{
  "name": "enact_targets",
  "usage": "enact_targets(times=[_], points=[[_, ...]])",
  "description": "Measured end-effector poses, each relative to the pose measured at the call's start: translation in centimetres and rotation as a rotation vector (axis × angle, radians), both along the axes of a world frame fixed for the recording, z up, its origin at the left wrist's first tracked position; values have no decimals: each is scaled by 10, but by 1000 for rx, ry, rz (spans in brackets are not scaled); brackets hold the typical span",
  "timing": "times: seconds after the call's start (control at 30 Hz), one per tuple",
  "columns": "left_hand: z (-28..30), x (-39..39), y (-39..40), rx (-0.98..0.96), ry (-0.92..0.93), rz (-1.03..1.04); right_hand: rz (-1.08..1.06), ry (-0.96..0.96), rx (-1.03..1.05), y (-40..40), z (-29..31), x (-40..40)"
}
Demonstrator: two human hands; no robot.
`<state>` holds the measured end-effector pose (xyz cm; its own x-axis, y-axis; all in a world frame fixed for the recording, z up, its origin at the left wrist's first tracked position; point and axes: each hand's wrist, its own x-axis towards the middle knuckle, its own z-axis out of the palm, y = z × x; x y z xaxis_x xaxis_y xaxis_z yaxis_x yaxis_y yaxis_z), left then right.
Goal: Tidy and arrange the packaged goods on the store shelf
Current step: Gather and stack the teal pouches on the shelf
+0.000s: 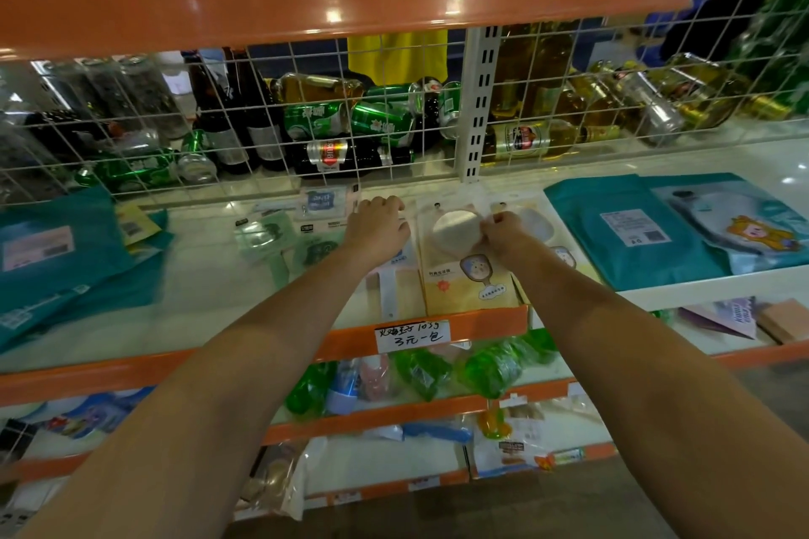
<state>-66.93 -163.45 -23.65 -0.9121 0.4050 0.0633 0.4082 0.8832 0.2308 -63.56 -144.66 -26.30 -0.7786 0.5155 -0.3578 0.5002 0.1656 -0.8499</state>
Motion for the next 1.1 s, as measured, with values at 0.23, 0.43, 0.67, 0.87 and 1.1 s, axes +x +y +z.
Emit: enact_targets(times=[0.23,0.43,0.67,0.87,1.1], points=[[-2,2,1,-41,-19,-7,123,-74,369,-1,5,2],[-2,3,2,-78,-47,-21,199,-123,555,-6,4,3],[-4,5,2,-197,-19,-80,233,-154,745,-7,6,10],[11,3,3,-312,24,-129,361,-99,917,-8,31,6],[29,-2,-7,-239,11,-24,524,44,952,-35,56,-4]])
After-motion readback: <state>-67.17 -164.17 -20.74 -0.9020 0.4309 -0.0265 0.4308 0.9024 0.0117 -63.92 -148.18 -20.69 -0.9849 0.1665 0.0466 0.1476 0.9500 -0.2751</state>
